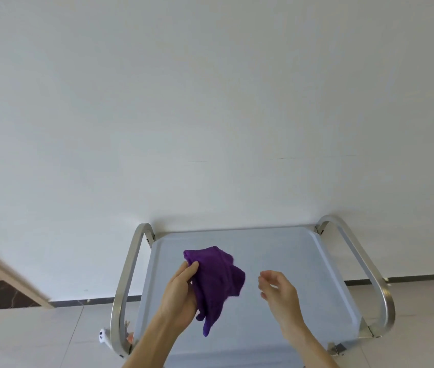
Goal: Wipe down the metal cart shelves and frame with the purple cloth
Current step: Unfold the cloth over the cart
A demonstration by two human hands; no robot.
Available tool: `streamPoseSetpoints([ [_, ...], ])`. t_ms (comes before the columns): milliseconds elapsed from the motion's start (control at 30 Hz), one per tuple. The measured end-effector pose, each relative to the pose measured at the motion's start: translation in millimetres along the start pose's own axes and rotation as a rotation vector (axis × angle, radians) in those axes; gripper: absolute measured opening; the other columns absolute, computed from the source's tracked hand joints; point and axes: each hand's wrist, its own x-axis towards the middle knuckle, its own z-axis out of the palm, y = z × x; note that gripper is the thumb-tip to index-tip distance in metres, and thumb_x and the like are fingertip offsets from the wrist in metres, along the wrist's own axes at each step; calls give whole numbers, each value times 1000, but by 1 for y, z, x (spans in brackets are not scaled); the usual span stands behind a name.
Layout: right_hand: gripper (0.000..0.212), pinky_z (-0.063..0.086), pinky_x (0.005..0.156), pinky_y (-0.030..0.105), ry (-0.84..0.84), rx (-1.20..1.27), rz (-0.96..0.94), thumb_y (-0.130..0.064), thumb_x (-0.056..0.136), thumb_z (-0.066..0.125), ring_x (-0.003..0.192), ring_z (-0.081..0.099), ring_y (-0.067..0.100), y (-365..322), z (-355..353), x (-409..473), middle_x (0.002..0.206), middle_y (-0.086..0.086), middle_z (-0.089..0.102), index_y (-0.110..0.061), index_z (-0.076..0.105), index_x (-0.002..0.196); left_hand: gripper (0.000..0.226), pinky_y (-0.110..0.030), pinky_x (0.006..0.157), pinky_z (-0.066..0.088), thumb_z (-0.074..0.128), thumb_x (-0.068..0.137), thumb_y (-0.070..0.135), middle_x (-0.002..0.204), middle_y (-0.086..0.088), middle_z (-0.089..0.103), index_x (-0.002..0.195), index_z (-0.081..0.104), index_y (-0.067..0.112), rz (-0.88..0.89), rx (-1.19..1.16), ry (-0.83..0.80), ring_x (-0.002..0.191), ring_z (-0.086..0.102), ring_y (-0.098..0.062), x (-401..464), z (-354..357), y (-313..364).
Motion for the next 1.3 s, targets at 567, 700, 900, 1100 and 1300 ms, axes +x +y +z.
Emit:
streamPoseSetpoints([
  [567,22,53,70,29,-423,-311,-292,-18,93,59,71,65,12,-30,68,-50,83,-7,71,-37,69,91,34,-51,95,51,44,94,2,121,-35,60,126,55,-7,12,-111,56,115,61,-43,-12,-54,15],
  [700,19,50,63,24,-378,-349,-335,-20,95,58,58,55,9,-47,63,-28,76,-8,68,-35,69,93,30,-40,69,56,45,88,-7,102,-29,67,110,64,-4,66,132,106,89,68,-35,-21,-100,39],
  [900,27,49,57,17,-391,-517,-356,-15,94,60,47,62,16,-84,64,13,79,-11,69,-39,69,85,30,-34,69,52,46,82,-1,87,-14,71,91,72,12,-22,871,54,75,65,-22,-40,-156,112],
  [1100,22,49,47,25,-525,-587,-289,-17,93,61,65,74,22,-126,100,46,88,-10,73,-33,74,88,37,-31,74,58,47,83,6,89,2,75,88,72,32,54,1352,15,81,70,-18,-35,-165,199],
  [1300,11,59,65,21,-386,-363,-300,-4,92,65,76,76,20,-169,166,79,90,12,76,-9,73,96,40,-25,75,51,45,88,8,93,11,70,96,70,37,353,1524,162,88,63,-10,-4,-166,281],
])
